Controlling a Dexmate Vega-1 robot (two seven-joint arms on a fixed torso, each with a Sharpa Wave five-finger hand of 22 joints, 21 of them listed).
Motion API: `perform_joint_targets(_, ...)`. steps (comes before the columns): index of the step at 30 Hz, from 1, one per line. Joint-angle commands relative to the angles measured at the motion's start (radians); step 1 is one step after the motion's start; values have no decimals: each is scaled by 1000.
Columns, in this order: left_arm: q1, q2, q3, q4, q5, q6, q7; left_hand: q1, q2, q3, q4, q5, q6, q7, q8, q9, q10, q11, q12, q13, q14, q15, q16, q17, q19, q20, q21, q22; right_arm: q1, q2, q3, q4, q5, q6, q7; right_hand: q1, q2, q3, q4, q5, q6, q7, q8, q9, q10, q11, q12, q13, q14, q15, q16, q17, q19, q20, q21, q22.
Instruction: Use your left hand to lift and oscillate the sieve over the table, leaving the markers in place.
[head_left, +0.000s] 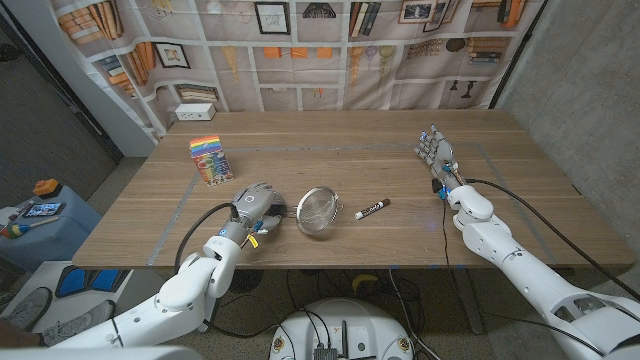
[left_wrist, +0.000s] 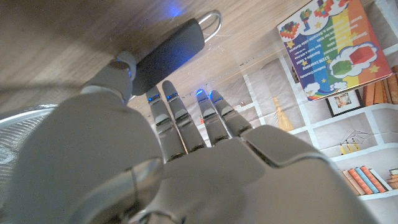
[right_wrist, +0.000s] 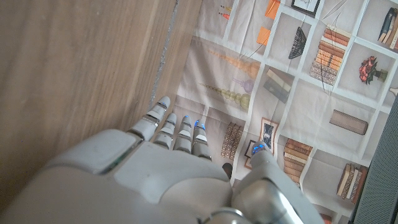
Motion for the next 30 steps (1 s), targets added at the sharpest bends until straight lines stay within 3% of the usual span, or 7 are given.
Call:
perform_joint_targets(1, 1, -11, 8, -1, 1, 14, 14, 17, 6, -4, 2, 4, 31, 4, 6, 5, 26, -3, 2, 1, 20, -166, 6, 3, 11, -46, 5, 4, 3, 2, 0, 8, 2, 1, 4, -1, 21, 3, -8, 2, 6, -1, 5, 3, 13, -3, 3, 3, 3, -5, 5, 1, 8, -2, -3, 3)
perform_joint_targets(25, -14, -31, 34, 9, 13, 35, 10, 25, 28, -8, 7, 3, 52, 3, -6, 5, 48, -6, -4, 1, 43, -166, 6, 4, 16, -38, 4, 5, 8, 2, 0, 19, 9, -3, 16, -4, 21, 2, -8, 1, 5, -1, 4, 3, 13, 0, 3, 3, 3, -4, 6, -2, 9, -1, -4, 3)
perform_joint_targets(30, -14, -32, 35, 8, 13, 40, 12, 26, 46, -6, 12, 3, 57, 3, -10, 6, 56, -5, -4, 2, 49, -167, 6, 5, 14, -34, 3, 5, 15, 4, -3, 29, 10, -4, 23, -4, 21, 2, -8, 1, 5, -1, 3, 3, 14, 0, 3, 3, 3, -3, 7, -2, 10, -1, -4, 3)
